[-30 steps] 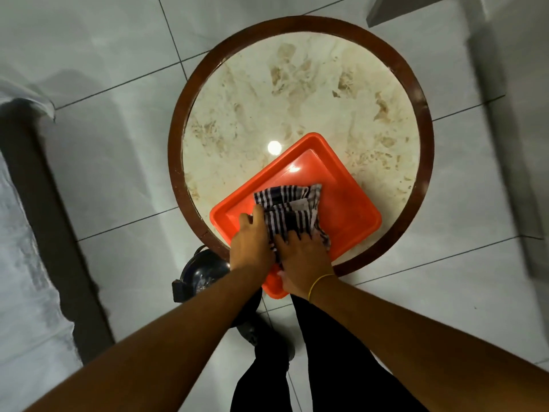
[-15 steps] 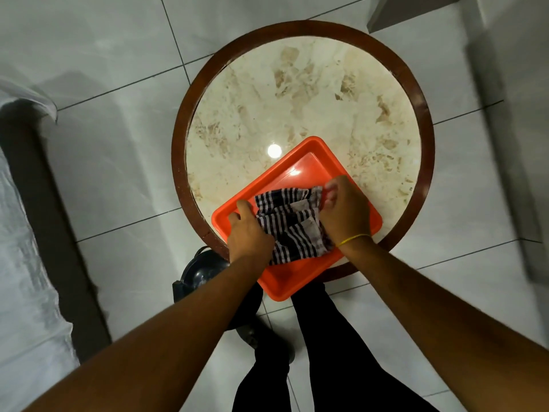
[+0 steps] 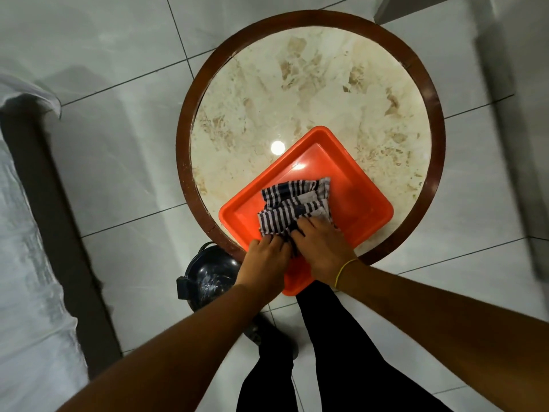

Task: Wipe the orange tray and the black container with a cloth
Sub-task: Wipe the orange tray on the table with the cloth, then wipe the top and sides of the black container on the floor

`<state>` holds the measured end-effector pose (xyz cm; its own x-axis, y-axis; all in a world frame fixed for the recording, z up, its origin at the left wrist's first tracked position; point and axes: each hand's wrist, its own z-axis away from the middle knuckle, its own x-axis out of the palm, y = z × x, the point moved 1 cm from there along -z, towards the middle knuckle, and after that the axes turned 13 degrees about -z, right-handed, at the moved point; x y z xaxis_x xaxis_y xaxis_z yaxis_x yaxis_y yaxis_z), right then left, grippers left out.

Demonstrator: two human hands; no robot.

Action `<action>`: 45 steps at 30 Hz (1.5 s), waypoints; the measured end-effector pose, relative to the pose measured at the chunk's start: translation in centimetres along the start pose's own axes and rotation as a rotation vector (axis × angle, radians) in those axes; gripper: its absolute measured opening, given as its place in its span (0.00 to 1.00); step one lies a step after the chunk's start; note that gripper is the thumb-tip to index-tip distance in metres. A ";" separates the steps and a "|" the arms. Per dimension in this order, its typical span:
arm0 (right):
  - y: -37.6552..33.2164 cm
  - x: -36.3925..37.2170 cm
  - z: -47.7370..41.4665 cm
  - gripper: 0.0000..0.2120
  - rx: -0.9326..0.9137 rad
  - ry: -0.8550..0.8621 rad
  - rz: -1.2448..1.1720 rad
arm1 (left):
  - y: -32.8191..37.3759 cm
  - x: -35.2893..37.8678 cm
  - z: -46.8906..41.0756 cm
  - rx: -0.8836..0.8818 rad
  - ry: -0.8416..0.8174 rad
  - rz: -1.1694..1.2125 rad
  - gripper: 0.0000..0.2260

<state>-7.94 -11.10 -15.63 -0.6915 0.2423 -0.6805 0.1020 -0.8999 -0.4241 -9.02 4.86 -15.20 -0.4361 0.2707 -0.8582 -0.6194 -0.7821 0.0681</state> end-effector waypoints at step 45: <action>-15.5 30.8 -8.8 0.29 -0.439 0.007 0.144 | -6.6 36.4 19.8 -0.671 0.378 0.482 0.22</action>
<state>-24.48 13.53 -35.27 -0.6435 0.1297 -0.7544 0.4908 -0.6863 -0.5367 -33.69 31.02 -36.80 -0.2326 -0.2805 -0.9313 0.1365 -0.9575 0.2543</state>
